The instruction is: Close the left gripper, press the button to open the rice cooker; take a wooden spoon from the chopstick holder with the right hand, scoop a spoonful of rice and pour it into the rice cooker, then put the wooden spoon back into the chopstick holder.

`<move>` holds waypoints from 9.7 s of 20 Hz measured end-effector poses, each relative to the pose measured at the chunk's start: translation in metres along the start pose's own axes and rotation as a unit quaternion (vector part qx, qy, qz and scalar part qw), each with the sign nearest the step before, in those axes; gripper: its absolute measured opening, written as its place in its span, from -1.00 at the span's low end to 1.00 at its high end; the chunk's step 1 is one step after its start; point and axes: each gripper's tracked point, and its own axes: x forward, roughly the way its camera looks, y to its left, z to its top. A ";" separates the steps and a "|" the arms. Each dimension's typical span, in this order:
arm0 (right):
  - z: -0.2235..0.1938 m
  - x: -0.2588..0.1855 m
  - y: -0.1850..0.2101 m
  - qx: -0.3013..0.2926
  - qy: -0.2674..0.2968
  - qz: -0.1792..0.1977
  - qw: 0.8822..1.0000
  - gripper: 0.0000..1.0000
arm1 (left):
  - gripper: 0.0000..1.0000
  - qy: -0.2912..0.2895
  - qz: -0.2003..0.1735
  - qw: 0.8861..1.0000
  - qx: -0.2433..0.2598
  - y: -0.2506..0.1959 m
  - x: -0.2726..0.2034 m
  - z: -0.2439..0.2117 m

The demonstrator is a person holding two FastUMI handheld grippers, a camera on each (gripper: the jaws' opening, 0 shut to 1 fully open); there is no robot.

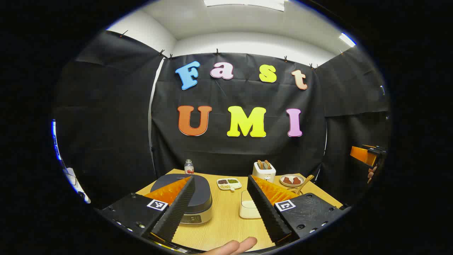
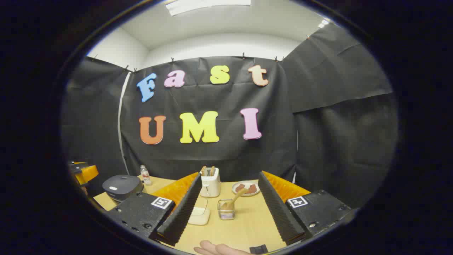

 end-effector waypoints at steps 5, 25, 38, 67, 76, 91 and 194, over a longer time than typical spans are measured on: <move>-0.004 -0.003 -0.003 -0.013 0.003 -0.002 1.000 1.00 | 0.89 -0.001 -0.009 1.000 0.002 0.000 0.001 0.000; -0.037 0.009 0.001 -0.008 0.003 0.009 1.000 0.94 | 0.03 0.012 0.047 0.998 0.030 0.065 0.042 -0.021; -0.080 0.035 0.019 -0.014 0.024 0.032 0.999 1.00 | -1.00 0.234 0.101 0.967 -0.004 0.141 0.110 -0.132; -0.128 0.032 -0.012 -0.006 0.067 0.007 0.998 1.00 | -1.00 0.084 0.116 0.989 -0.025 0.121 0.085 -0.028; -0.130 0.034 -0.011 -0.008 0.067 0.003 0.998 1.00 | 0.88 0.027 0.068 0.997 -0.021 0.080 0.036 0.005; -0.197 0.152 -0.029 0.021 0.113 -0.017 0.993 0.94 | 0.89 -0.023 0.042 0.999 0.011 0.039 -0.010 -0.025; -0.196 0.246 0.072 0.729 0.116 0.130 0.662 -0.77 | 0.89 0.045 0.015 0.999 -0.016 0.067 -0.012 -0.105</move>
